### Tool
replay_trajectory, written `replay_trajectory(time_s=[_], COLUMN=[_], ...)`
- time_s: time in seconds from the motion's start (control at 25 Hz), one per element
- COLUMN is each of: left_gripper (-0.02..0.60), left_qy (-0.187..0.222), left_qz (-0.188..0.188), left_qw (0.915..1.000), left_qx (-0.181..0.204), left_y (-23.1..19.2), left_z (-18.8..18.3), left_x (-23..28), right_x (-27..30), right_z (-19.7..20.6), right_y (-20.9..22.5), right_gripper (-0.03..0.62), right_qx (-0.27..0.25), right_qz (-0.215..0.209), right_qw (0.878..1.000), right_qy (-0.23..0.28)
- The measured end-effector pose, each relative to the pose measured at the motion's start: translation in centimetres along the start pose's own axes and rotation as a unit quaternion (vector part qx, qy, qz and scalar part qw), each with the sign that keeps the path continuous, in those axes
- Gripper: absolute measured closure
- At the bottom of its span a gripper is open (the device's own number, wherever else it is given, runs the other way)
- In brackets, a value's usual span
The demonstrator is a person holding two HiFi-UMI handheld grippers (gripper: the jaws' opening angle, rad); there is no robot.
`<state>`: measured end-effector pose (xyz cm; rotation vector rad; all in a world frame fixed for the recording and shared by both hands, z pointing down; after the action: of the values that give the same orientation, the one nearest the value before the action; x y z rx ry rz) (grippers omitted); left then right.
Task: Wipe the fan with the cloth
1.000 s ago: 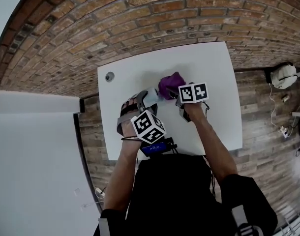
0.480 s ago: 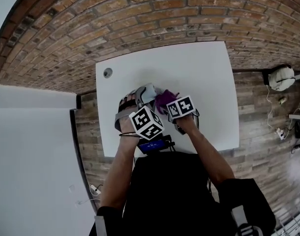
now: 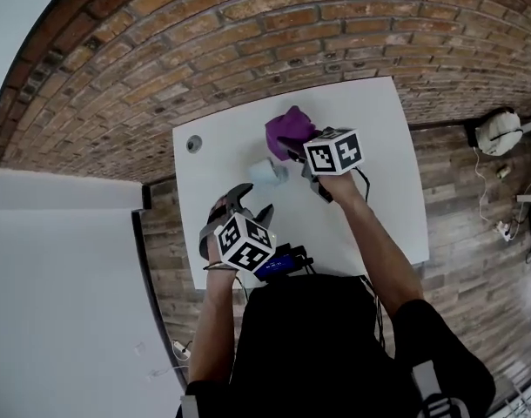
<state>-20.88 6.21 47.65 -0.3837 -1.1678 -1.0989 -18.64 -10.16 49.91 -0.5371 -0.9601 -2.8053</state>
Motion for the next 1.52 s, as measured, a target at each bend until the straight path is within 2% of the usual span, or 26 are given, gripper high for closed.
replay_trajectory(time_s=[0.08,0.2,0.36,0.48,0.64,0.72,0.8,0.92,1.0,1.12,1.24,1.32,1.4,1.52], left_gripper=[0.311,0.311,0.328,0.328,0.328,0.328,0.328,0.328,0.328,0.328,0.328,0.328,0.328,0.328], left_qy=[-0.026,-0.030,-0.024,-0.025,-0.021,-0.017,-0.016,-0.031,-0.042,-0.056,-0.056,-0.054,-0.054,-0.050], left_qz=[0.035,0.049,0.045,0.036,0.024,0.009,-0.005,0.004,-0.002,-0.006,-0.005,-0.008,-0.012,-0.013], left_qw=[0.9990,0.9983,0.9983,0.9986,0.9992,0.9998,0.9995,0.9966,0.9945,0.9920,0.9921,0.9925,0.9927,0.9933], left_qx=[0.011,-0.004,-0.026,-0.030,-0.026,-0.009,0.028,0.077,0.096,0.113,0.113,0.109,0.108,0.103], left_y=[1.1,1.1,-0.3,-1.8,-3.4,-3.5,-2.9,-1.2,-0.7,-0.4,-0.3,-0.5,-0.6,-0.5], left_z=[0.9,1.1,1.0,1.1,0.7,-0.1,-1.2,-2.0,-1.8,-1.6,-1.6,-1.6,-1.5,-1.5], left_x=[0.9,2.2,2.6,3.1,3.5,2.3,0.9,1.4,2.0,2.0,2.0,2.1,2.1,2.1], right_x=[1.7,3.4,2.2,0.6,-1.1,-2.3,-3.7,-4.6,-3.9,-1.8,-1.4,-1.4,-0.8,0.5], right_z=[-0.5,0.7,1.6,2.8,6.1,7.2,6.2,2.2,0.7,2.6,4.6,5.1,6.6,10.6], right_y=[-1.6,-2.8,-2.7,-2.9,-3.0,-1.9,-1.4,-3.6,-5.5,-6.0,-5.0,-4.2,-2.8,-0.5], right_gripper=[0.522,0.522,0.522,0.522,0.522,0.522,0.522,0.522,0.522,0.522,0.522,0.522,0.522,0.522], right_qx=[-0.047,-0.075,-0.024,0.011,0.091,0.128,0.143,0.117,0.084,0.069,0.118,0.129,0.125,0.137], right_qz=[-0.032,-0.058,-0.065,-0.050,-0.023,0.012,0.020,-0.040,-0.069,-0.050,-0.039,-0.031,-0.012,0.017], right_qw=[0.998,0.993,0.996,0.997,0.995,0.992,0.989,0.989,0.991,0.996,0.990,0.988,0.990,0.990], right_qy=[-0.027,-0.073,-0.065,-0.051,-0.028,-0.016,0.017,0.076,0.077,0.037,0.068,0.083,0.058,-0.032])
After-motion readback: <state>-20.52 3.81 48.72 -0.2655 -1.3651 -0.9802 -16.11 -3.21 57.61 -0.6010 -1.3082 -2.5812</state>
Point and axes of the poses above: the fingertips, and each gripper's own axes: x forward along the fingers, y to its right, z out of its underside, the point moved 4 cm from there along -x, backward along the fingers, and after that the axes turned 3 degrees about -x, right-handed, at the moved point
